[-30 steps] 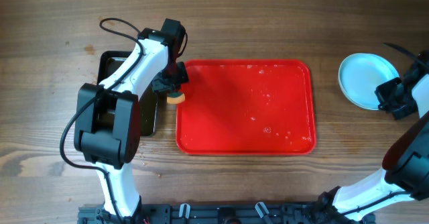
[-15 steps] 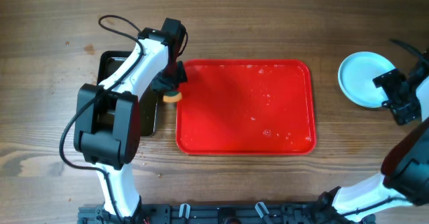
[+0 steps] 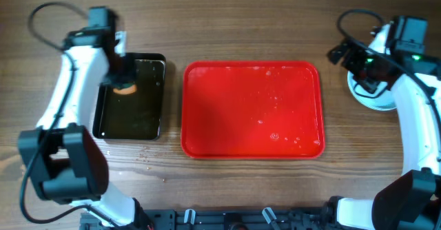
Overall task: Clean dirty plates on tray and stack at the side
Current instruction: 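Drop the sponge into the black tray with the left gripper and raise both arms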
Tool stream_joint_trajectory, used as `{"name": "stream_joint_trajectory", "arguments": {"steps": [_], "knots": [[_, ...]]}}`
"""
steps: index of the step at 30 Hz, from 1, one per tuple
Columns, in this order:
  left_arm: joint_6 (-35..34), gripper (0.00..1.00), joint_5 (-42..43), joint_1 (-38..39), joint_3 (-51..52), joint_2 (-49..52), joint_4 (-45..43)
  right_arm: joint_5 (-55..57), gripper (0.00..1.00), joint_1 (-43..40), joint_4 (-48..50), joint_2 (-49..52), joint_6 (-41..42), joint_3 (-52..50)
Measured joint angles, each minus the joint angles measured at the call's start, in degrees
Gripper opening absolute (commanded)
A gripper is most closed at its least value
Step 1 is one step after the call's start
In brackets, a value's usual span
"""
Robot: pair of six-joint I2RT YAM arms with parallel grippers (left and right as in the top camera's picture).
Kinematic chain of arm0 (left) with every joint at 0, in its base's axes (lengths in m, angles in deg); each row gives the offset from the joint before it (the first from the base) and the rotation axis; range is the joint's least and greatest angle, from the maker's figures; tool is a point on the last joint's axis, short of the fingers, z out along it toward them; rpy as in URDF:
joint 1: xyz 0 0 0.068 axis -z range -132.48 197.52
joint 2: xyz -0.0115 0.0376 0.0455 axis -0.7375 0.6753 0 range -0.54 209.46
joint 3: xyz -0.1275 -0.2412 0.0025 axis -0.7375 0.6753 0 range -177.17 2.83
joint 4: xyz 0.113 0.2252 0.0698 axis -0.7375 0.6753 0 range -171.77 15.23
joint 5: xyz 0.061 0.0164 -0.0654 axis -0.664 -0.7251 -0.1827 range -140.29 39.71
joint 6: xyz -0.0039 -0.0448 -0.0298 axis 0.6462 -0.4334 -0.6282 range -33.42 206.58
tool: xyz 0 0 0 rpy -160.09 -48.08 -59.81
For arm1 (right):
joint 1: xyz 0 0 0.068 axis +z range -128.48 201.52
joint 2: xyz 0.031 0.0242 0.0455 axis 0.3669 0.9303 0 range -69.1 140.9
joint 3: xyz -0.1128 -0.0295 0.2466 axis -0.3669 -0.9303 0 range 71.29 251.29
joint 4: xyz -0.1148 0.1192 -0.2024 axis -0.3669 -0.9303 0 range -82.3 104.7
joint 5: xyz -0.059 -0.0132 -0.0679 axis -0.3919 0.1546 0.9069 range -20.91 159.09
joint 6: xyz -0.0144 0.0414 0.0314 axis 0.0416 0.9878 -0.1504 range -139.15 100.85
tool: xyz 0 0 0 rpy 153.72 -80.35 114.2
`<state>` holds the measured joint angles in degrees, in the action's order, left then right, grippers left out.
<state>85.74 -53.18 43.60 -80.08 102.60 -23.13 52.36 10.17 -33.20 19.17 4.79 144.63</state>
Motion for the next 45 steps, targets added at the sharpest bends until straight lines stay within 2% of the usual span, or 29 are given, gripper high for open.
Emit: {"name": "stream_joint_trajectory", "arguments": {"steps": [2,6,9,10,11,12,13,19,23,28,34,38,45], "knots": [[0.63,0.04,4.04,-4.87,1.70,0.00,-0.76,-0.42,1.00,2.60,-0.07,0.00,-0.26,0.00],[1.70,0.04,8.81,-3.63,7.93,0.04,-7.06,-0.42,1.00,3.67,-0.11,0.00,-0.28,0.00],[2.29,0.16,11.08,-0.15,14.64,1.31,-11.17,-0.42,1.00,3.67,-0.63,0.00,-1.36,0.00],[2.47,0.16,11.58,0.52,15.32,1.92,-11.69,-0.44,1.00,3.67,-0.94,0.00,-1.60,0.00],[2.56,0.37,11.80,0.61,15.37,2.16,-12.00,-0.42,1.00,3.67,-0.96,0.00,-1.75,0.00],[2.71,0.72,11.80,0.52,15.37,2.19,-12.28,-0.44,0.99,3.67,-0.96,0.00,-1.77,0.00],[3.08,0.99,11.82,0.44,15.37,2.19,-12.26,-0.42,1.00,3.67,-0.96,0.00,-1.79,0.00],[1.84,1.00,11.85,-0.20,14.53,2.21,-10.47,-0.42,1.00,3.67,-0.98,-0.63,-4.87,0.00],[0.72,1.00,11.72,2.56,8.94,-0.42,-5.84,-0.44,1.00,3.67,-0.48,-9.16,-11.39,1.70],[0.52,1.00,10.01,13.70,4.68,-18.84,-4.92,-1.14,1.00,3.67,-2.29,-24.15,-16.48,2.49],[0.52,1.00,8.94,19.41,4.37,-35.71,-1.20,-3.91,1.00,3.67,-9.46,-33.07,-19.76,2.56],[0.52,1.00,8.74,19.58,4.37,-43.63,-0.94,-3.82,1.00,3.67,-11.08,-33.14,-19.76,2.56],[0.52,1.00,8.74,19.58,4.37,-45.24,-0.94,-3.82,1.00,3.67,-15.39,-28.68,-19.76,2.56]]}}
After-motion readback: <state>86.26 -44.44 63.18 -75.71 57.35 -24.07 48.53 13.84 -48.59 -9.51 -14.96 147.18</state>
